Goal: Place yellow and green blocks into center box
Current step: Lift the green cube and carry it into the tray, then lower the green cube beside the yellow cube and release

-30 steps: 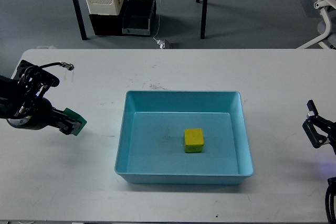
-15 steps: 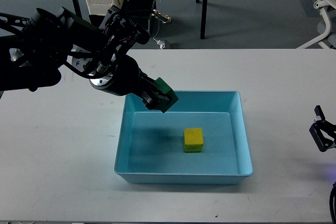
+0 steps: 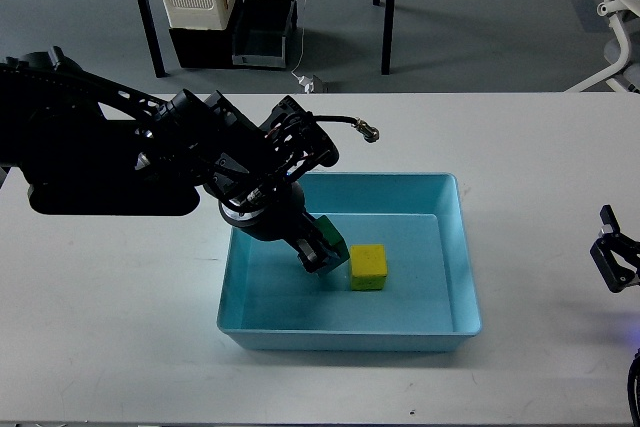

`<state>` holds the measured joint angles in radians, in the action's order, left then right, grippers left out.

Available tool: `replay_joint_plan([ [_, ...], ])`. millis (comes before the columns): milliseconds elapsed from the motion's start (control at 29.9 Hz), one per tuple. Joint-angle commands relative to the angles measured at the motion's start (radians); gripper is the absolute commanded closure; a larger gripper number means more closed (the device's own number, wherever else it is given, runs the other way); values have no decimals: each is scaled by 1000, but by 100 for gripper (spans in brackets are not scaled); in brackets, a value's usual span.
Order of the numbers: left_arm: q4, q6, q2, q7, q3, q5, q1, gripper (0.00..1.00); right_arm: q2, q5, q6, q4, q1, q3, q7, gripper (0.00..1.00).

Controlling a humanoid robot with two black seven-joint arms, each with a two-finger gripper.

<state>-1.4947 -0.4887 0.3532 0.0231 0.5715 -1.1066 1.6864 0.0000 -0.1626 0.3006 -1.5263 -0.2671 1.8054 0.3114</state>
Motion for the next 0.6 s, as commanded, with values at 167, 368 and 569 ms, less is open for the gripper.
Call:
replay_joint_plan([
  [167,21,0,-14,9,19,-6,-56,90,0,0,0,0,0,0,0,0],
  [368,66,0,-57,9,16,-7,-94,81,0,0,2,0,0,-1,0,0],
  [569,77,0,-85,3,16,-7,-96,71,0,0,2,-2,0,0,0,0],
])
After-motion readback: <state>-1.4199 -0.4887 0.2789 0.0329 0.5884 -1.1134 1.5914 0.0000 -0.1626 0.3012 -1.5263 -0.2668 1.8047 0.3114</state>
